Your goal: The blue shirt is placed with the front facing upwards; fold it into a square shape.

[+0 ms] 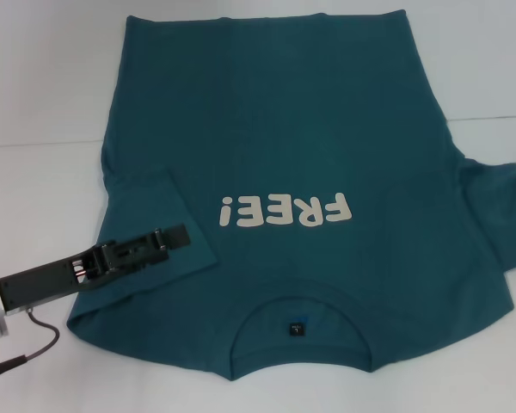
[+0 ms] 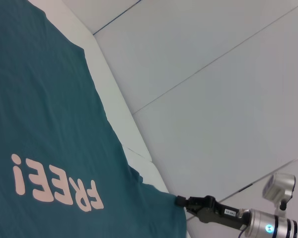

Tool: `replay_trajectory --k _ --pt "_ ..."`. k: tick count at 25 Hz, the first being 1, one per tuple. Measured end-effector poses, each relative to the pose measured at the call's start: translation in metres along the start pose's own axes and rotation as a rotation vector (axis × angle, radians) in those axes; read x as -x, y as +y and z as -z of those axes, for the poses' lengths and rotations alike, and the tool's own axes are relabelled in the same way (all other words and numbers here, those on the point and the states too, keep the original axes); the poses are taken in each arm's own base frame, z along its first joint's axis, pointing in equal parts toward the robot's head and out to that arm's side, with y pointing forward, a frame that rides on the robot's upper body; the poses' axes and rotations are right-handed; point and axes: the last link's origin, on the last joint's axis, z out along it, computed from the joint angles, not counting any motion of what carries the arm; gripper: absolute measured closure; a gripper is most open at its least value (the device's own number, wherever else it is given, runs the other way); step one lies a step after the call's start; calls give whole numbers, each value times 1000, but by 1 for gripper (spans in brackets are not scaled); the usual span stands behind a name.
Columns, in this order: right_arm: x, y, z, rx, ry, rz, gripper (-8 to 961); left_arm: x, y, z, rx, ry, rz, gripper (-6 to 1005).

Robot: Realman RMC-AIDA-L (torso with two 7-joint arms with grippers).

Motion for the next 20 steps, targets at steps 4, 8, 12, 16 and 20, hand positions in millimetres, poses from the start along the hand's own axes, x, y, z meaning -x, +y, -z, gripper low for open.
replay_trajectory --k 4,8,12,16,20 --pt "10 2 3 -4 -19 14 923 1 0 0 0 0 3 104" --pt "22 13 4 0 -31 65 923 2 0 1 2 -1 7 104" --pt "36 24 5 -13 -28 107 923 2 0 2 4 4 12 104" --pt "46 37 3 -26 -5 152 923 3 -1 6 1 17 16 104" --pt "49 50 3 1 19 179 923 3 -2 7 0 22 16 104"
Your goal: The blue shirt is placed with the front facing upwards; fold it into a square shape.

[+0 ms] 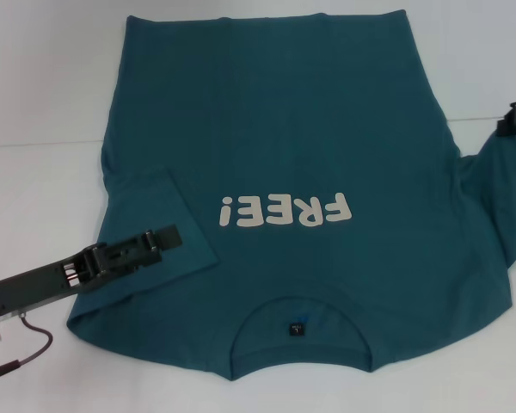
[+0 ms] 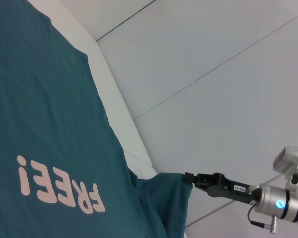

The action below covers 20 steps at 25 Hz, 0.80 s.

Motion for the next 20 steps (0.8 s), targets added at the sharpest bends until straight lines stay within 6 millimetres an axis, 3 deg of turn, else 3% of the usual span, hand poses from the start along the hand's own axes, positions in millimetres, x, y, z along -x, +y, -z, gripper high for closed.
replay_trajectory --k 9,20 --pt "2 29 2 93 90 56 922 -2 -1 2 -3 18 5 105" --pt "-6 36 -16 55 66 -6 922 -1 -2 3 -4 28 12 105"
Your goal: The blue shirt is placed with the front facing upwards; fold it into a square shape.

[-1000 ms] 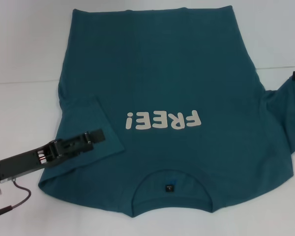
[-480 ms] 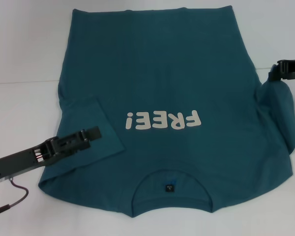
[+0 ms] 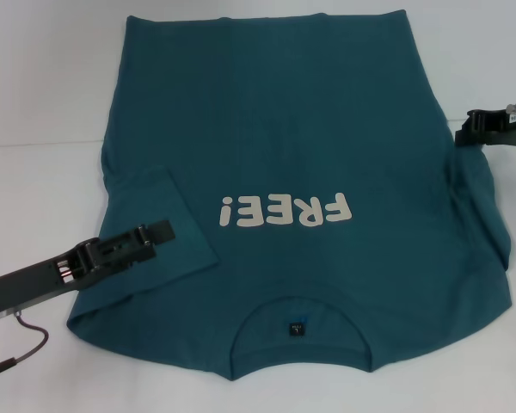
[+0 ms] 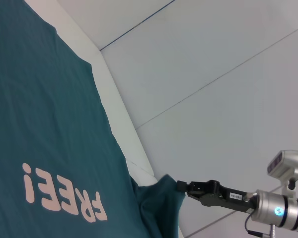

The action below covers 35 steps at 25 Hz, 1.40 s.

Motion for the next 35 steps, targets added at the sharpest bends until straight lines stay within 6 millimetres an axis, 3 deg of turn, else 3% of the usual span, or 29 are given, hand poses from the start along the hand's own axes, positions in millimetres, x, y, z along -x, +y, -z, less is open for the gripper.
replay_trajectory --k 17,35 --pt "6 32 -23 13 -64 2 916 1 -2 0 0 11 12 106" --pt "-4 30 -25 21 -26 7 884 1 -2 0 -2 12 11 106"
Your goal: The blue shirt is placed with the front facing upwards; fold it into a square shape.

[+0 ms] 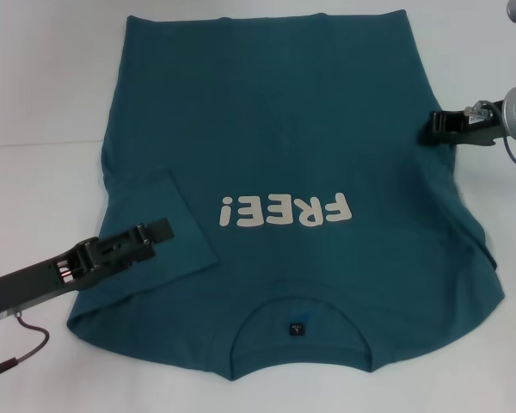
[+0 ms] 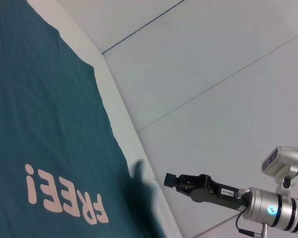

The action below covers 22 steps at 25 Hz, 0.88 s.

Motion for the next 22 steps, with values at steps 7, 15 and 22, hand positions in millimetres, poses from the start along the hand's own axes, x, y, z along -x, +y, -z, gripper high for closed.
replay_trajectory --k 7,15,22 --pt "-1 17 0 116 -10 34 812 1 -1 0 1 1 5 107" --pt "-3 0 15 84 79 53 370 1 -2 3 0 12 13 107" --pt "-18 -20 33 76 182 48 180 1 -3 5 -5 24 18 107"
